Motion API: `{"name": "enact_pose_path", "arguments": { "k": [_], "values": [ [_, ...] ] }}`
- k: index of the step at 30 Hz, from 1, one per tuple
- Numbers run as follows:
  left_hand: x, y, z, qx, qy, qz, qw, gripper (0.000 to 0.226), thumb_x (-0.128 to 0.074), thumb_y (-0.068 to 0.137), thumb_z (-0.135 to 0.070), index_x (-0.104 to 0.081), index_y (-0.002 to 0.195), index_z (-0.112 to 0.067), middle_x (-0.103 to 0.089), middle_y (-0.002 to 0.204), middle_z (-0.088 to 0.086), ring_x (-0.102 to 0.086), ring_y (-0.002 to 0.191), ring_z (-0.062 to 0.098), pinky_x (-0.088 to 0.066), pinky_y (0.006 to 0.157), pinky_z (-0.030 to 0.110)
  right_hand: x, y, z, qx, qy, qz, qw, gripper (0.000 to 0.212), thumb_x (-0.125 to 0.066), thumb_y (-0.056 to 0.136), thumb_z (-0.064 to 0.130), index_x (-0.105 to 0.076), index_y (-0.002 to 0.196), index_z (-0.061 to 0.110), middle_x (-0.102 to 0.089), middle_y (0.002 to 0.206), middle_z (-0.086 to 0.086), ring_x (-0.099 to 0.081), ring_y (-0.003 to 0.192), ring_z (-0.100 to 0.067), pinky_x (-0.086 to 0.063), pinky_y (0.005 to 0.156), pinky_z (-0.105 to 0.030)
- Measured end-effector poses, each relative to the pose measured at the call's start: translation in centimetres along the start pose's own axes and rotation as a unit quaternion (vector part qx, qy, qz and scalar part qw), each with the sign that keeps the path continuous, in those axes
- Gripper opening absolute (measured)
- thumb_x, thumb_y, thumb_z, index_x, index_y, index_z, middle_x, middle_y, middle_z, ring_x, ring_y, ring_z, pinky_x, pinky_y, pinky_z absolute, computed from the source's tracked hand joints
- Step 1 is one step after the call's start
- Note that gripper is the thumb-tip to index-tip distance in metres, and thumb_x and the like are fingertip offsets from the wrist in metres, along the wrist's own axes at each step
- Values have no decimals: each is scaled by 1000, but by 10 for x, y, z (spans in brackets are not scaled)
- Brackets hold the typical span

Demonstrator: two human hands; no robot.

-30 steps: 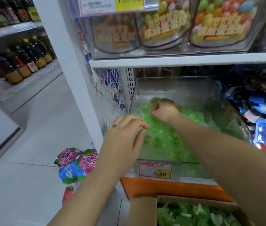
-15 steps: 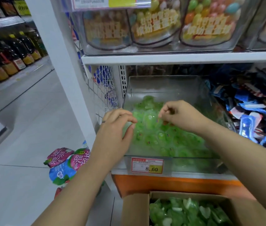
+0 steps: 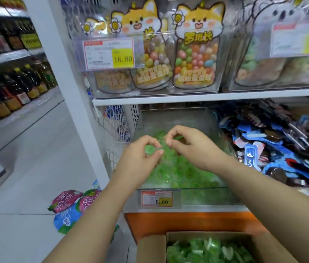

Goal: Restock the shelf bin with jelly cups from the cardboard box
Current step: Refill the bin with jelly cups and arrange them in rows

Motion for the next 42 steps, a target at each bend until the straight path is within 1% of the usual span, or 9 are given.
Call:
{"name": "enact_pose_path", "arguments": {
  "k": [3, 6, 10, 15, 22, 26, 34, 39, 42],
  "values": [
    [-5, -4, 2, 65, -166, -32, 984, 13, -60, 90, -7, -52, 82, -14, -63, 96, 5, -71, 69, 16, -60, 69, 36, 1, -9, -19, -83, 163, -61, 981, 14, -69, 84, 14, -57, 83, 22, -62, 85, 1, -59, 68, -12, -53, 70, -31],
    [-16, -12, 4, 149, -327, -30, 933, 8, -55, 92, -3, -50, 87, -7, -58, 84, 6, -70, 66, 9, -58, 65, 21, -21, -30, -46, -219, 353, -33, 909, 10, -65, 86, 11, -55, 86, 13, -64, 80, -6, -65, 72, -15, -58, 68, -29],
    [-13, -15, 4, 126, -181, 6, 975, 9, -60, 91, -13, -54, 85, -12, -64, 84, 2, -70, 69, 9, -57, 70, 29, -22, -30, -53, -232, 429, -60, 871, 10, -57, 91, 6, -59, 81, 9, -62, 72, -5, -64, 60, -7, -53, 58, -17],
    [19, -10, 10, -38, 174, -51, 983, 12, -60, 88, -24, -57, 78, -29, -67, 98, -10, -59, 91, 11, -46, 77, 29, -16, -11, -72, -218, 204, 38, 954, 11, -63, 88, 9, -65, 78, 11, -61, 69, -6, -55, 59, -11, -49, 61, -20],
    [-1, -9, 40, -154, 214, -29, 964, 10, -66, 85, -10, -68, 91, -18, -61, 115, 0, -42, 124, 25, -27, 105, 32, -53, 3, -84, -181, -41, 153, 971, 14, -66, 87, 15, -74, 91, 5, -59, 69, 20, -51, 58, 14, -38, 56, 1],
    [-8, -8, 43, -174, 227, -28, 958, 13, -68, 82, -6, -69, 90, -16, -61, 116, 3, -37, 127, 29, -27, 104, 33, -71, 2, -91, -170, -106, 210, 957, 14, -64, 87, 16, -75, 91, 8, -72, 93, 4, -61, 79, -3, -46, 76, -17],
    [-8, -7, 48, -195, 240, -31, 951, 19, -49, 87, -25, -67, 90, -19, -60, 113, 0, -37, 125, 24, -27, 102, 25, -74, 7, -102, -137, -188, 160, 959, 9, -67, 79, 9, -76, 82, 11, -73, 84, -1, -53, 64, -2, -37, 49, -6],
    [-2, -8, 49, -188, 196, -45, 961, 24, -46, 89, -27, -66, 93, -15, -56, 119, 3, -43, 124, 27, -29, 103, 29, -60, 22, -105, -138, -168, 103, 970, 12, -64, 81, 8, -75, 82, 12, -68, 74, 5, -54, 64, -2, -43, 68, -19],
    [4, -6, 47, -176, 151, -62, 971, 23, -46, 88, -28, -66, 93, -16, -55, 119, -1, -48, 118, 22, -30, 102, 21, -45, 53, -111, -122, -201, 7, 972, 22, -64, 81, 16, -68, 102, 14, -67, 102, -6, -62, 93, -21, -49, 86, -31]
  ]
}}
Point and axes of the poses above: each hand's wrist, its own y-axis towards the middle knuckle, its own x-axis out of the back of the hand, z = x × y, the point moved 7 cm from there along y, towards the middle knuckle
